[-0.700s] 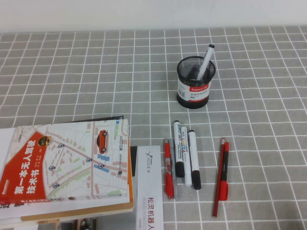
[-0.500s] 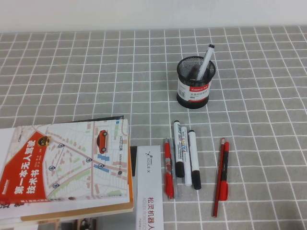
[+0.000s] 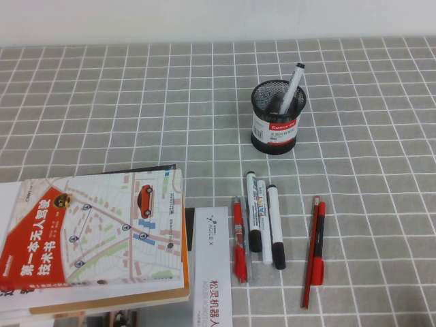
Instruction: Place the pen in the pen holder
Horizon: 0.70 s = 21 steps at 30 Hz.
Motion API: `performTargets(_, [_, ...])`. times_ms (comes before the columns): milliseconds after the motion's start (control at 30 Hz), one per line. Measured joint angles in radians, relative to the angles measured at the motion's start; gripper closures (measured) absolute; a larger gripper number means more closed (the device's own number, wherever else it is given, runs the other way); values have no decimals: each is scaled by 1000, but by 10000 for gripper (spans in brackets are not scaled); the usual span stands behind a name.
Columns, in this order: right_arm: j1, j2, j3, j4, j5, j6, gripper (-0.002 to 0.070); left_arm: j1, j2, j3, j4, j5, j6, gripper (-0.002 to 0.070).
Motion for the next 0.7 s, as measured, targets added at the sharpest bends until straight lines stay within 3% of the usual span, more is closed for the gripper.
performTargets(267, [0, 0, 0, 104, 0, 0, 688, 0, 0, 0, 0, 0, 0, 678])
performTargets(367, [0, 0, 0, 310, 0, 0, 689, 0, 0, 0, -5, 0, 0, 678])
performTargets(567, [0, 0, 0, 949, -13, 0, 689, 0, 0, 0, 0, 0, 0, 678])
performTargets(700, [0, 0, 0, 1101, -53, -8, 689, 0, 0, 0, 0, 0, 0, 678])
